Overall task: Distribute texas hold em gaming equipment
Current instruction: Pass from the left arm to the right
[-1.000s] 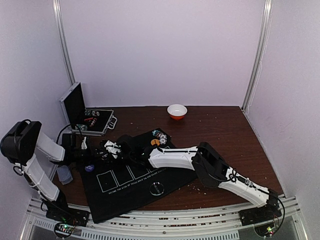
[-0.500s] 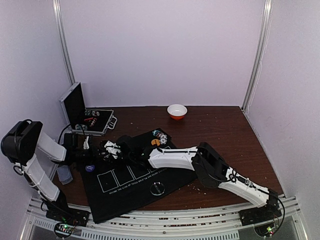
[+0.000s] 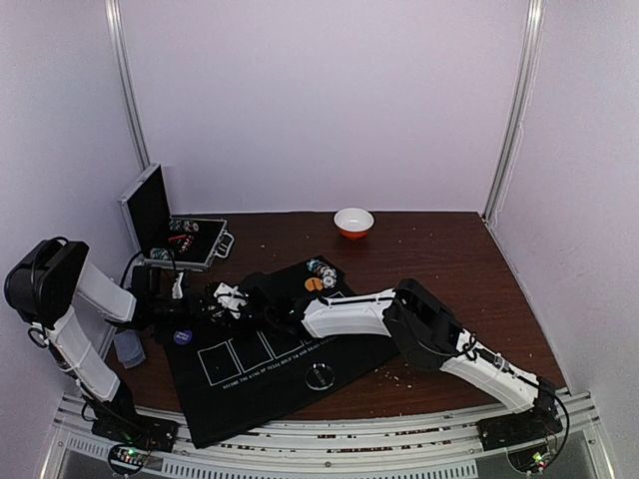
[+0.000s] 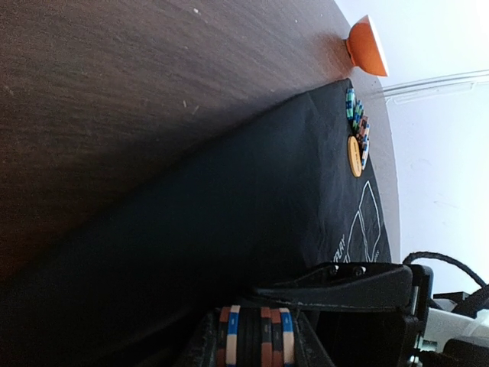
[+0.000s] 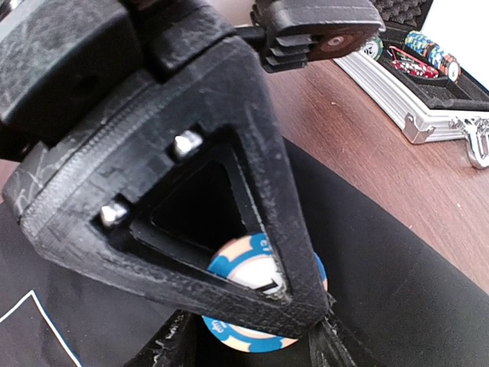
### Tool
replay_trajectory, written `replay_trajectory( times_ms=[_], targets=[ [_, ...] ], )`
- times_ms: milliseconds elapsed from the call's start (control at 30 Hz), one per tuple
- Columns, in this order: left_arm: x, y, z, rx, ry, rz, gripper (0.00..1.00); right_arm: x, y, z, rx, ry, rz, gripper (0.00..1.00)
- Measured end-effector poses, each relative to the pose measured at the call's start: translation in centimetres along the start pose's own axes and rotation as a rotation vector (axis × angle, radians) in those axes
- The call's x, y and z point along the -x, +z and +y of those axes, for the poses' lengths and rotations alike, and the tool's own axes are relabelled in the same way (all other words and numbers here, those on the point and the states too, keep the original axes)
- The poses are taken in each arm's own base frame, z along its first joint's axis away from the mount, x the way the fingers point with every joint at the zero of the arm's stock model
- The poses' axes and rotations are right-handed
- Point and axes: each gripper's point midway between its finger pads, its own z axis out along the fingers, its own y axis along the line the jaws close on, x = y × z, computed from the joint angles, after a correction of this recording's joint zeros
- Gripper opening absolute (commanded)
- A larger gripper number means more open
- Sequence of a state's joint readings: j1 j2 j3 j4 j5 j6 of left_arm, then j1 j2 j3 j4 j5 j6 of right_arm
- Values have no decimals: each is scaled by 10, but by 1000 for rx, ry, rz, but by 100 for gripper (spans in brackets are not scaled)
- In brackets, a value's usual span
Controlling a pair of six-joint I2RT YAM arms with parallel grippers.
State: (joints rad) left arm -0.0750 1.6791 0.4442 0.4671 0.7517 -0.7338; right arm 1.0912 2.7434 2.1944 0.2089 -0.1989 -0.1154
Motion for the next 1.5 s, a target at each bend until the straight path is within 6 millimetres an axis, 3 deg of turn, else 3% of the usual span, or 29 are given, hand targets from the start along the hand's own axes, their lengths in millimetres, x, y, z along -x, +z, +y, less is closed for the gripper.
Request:
replay_trajectory(
  times_ms=[133,333,600,967,1067,1200,1500],
  targets=[
    [0,0,0,0,1,4,7,1,0,0,0,-18,-4,61],
    [0,2,0,-7,0,12,8,7,1,-4,0,-15,-3,46],
    [-1,2,0,-3,-3,28,11,9,0,-4,25,-2,3,38],
    [3,1,-1,55,-8,67,27,8,0,-4,35,3,4,25],
    [2,0,0,57,-12,71,36,7,0,-3,38,-6,5,21],
    [2,0,-1,73,-15,71,49,5,0,-4,32,-27,11,20],
    [6,-1,-6,109,-11,85,61,2,0,-6,17,-57,21,18]
  ],
)
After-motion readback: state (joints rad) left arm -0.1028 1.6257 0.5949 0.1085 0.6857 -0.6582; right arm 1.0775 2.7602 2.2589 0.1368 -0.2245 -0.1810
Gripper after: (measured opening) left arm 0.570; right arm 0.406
